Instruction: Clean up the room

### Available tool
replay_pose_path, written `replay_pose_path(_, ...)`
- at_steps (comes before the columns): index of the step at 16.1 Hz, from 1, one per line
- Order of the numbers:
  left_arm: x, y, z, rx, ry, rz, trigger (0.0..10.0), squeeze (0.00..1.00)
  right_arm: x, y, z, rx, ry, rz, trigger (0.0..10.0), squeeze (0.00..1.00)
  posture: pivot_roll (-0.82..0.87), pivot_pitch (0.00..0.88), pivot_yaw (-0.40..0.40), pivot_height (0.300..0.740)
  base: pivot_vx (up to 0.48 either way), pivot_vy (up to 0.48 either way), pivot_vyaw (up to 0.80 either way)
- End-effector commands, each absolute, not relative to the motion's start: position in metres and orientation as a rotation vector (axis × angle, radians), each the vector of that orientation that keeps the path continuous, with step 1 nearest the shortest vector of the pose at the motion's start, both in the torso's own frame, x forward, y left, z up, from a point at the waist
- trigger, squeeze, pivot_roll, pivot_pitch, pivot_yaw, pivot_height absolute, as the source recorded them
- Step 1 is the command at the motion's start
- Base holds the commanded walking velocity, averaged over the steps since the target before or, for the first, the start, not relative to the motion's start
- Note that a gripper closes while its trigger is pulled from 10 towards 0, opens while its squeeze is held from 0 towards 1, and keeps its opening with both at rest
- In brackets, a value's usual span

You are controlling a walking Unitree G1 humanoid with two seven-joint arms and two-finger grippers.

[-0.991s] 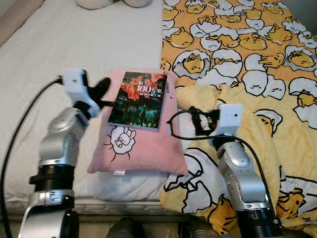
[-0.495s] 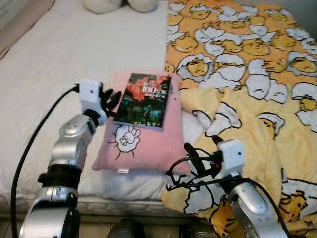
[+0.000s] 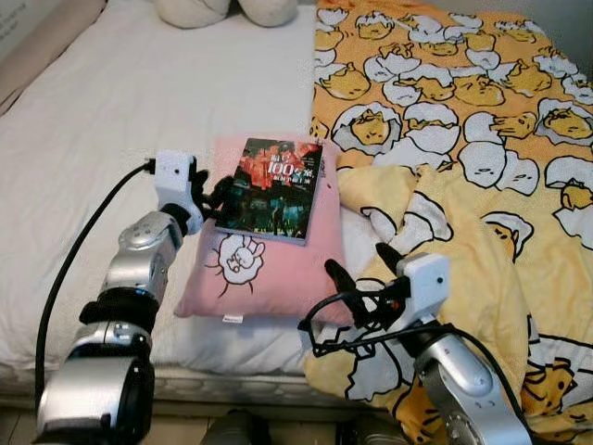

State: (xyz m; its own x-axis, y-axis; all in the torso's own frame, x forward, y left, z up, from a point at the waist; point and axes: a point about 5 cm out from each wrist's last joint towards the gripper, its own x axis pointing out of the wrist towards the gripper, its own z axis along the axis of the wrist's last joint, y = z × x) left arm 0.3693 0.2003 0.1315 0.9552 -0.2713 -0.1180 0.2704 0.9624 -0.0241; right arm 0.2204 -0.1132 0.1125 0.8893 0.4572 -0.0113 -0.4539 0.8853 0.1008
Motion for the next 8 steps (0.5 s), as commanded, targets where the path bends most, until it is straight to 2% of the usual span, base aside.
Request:
replay_pose_path(1,0.3722,0.2022,0.1353,0.006,0.114,-0.266,10.0,1.00,0.2202,-0.1110,0.1136,0.101,0.040,0.491,10.0,0.00,-0.16,0.116,0.036,0.736,0.000,0.000,0.00)
replay_pose_path(8,0.3775,0.1979,0.1388,-0.140,0.083,-0.291,10.0,1.00,0.2155,-0.1097,0.1168,0.098,0.040,0.519,10.0,0.00,-0.17,0.124,0.037,0.736,0.000,0.000,0.00)
